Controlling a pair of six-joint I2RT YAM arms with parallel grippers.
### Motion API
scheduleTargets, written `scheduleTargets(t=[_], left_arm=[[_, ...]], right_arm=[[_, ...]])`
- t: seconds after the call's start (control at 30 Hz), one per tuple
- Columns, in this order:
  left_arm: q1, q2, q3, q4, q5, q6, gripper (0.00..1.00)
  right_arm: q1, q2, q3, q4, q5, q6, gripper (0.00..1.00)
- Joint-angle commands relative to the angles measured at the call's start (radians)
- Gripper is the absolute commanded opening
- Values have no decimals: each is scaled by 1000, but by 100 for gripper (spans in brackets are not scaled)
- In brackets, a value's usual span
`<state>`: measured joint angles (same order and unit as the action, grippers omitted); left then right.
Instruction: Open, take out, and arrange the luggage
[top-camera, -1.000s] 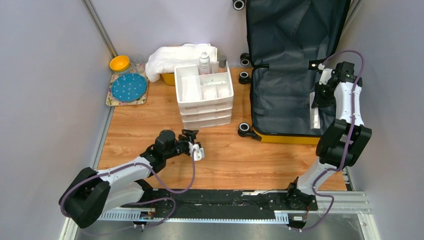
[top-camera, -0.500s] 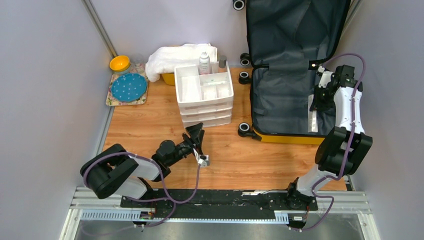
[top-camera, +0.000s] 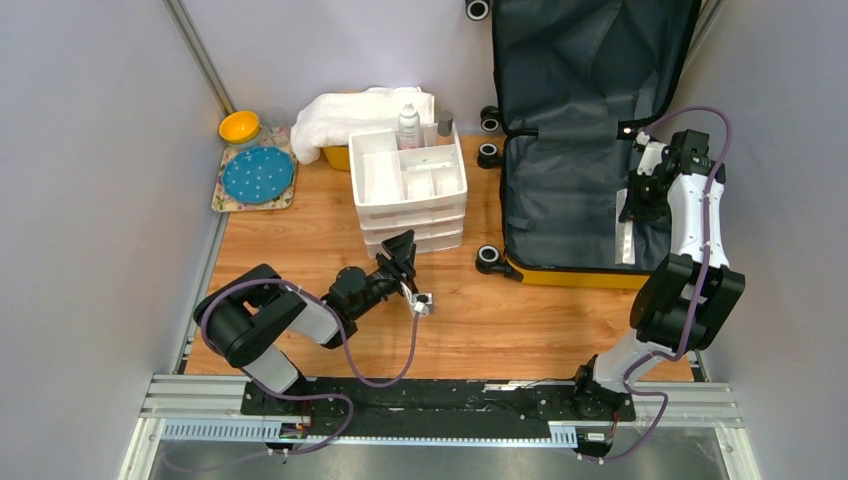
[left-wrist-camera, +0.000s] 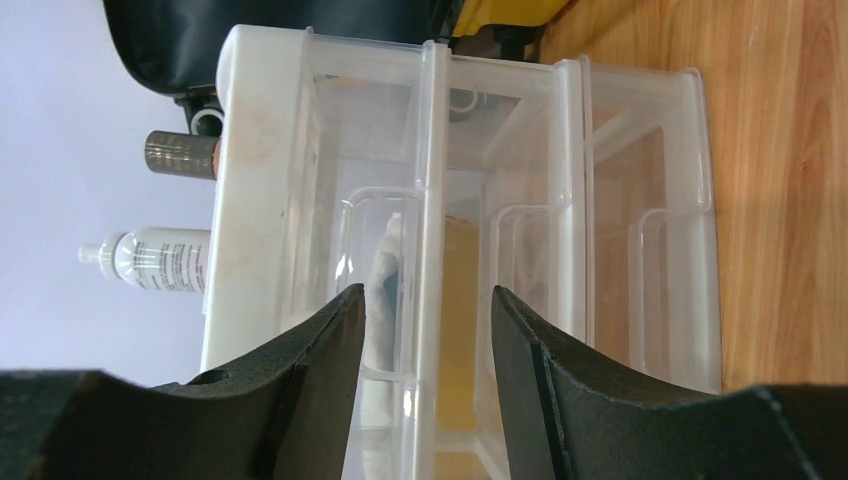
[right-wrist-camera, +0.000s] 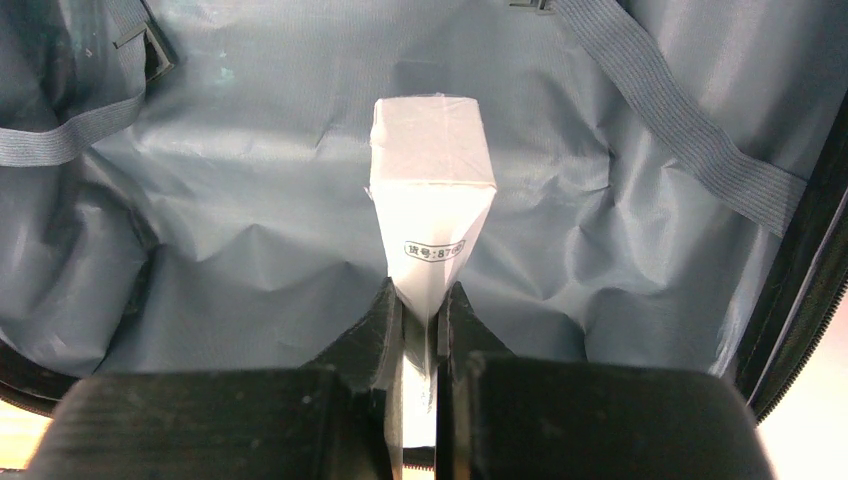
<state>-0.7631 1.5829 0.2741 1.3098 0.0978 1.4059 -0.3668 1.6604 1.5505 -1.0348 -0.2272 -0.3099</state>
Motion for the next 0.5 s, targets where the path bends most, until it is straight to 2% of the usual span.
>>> scheduleTargets(t=[0.0,0.33,0.47], left_arm=[[7,51,43,240,-27,13,58],[42,155,158,247,-50,44,57],[44,149,139,252,3,59,52]], right_arm=[[6,-37,3,13,-11,18,0],[6,-31,3,9,-14,23,0],[6,-28,2,10,-14,23,0]])
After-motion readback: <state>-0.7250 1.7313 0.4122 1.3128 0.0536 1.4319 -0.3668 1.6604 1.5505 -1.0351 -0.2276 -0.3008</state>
